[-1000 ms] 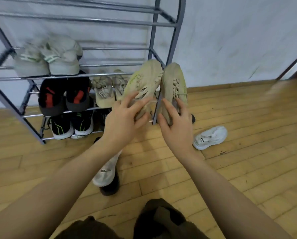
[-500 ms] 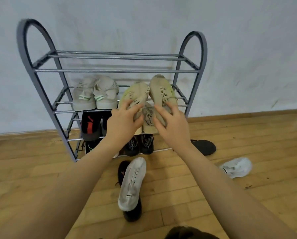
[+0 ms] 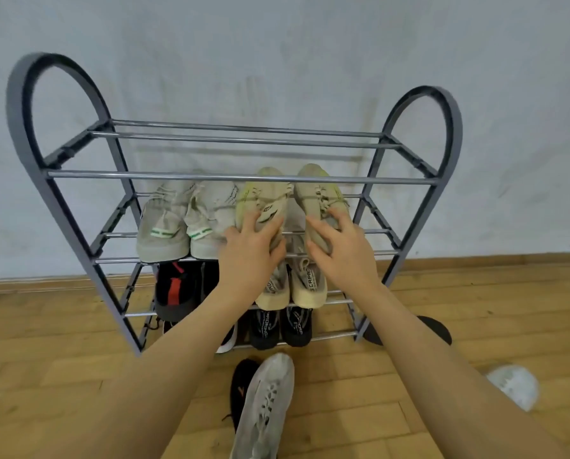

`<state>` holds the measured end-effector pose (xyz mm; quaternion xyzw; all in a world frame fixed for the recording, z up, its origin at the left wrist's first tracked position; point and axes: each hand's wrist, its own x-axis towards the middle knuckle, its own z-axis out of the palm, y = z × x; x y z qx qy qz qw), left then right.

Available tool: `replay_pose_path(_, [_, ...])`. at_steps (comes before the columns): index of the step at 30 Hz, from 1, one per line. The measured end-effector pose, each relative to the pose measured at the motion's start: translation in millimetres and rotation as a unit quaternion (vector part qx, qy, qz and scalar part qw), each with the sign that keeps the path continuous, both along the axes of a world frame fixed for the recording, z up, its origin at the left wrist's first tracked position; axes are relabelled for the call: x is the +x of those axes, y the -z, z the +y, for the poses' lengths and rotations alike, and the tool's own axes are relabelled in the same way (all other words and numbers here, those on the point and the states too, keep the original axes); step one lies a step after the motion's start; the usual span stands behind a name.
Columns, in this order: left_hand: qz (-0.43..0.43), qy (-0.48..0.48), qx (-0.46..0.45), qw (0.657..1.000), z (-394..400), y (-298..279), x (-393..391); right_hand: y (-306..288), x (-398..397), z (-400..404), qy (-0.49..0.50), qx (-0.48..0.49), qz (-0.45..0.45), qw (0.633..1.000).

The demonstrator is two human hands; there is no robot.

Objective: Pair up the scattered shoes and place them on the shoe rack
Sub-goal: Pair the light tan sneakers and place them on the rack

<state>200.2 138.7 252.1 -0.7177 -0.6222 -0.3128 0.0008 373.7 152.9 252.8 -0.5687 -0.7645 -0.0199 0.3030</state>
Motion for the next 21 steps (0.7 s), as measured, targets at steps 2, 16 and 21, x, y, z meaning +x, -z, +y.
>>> replay_pose_path(2, [0.054, -0.020, -0.018, 0.998, 9, 7, 4, 4, -3, 12, 0.003, -0.034, -0.012, 0.999])
replay_pose_path(16, [0.043, 0.066, -0.045, 0.996, -4, 24, -4, 32, -8, 1, 0.040, -0.078, 0.063, 0.994])
replay_pose_path(21, [0.027, 0.098, 0.062, 0.993, 1, 16, 9, 27, -13, 4, 0.024, -0.027, 0.117, 0.993])
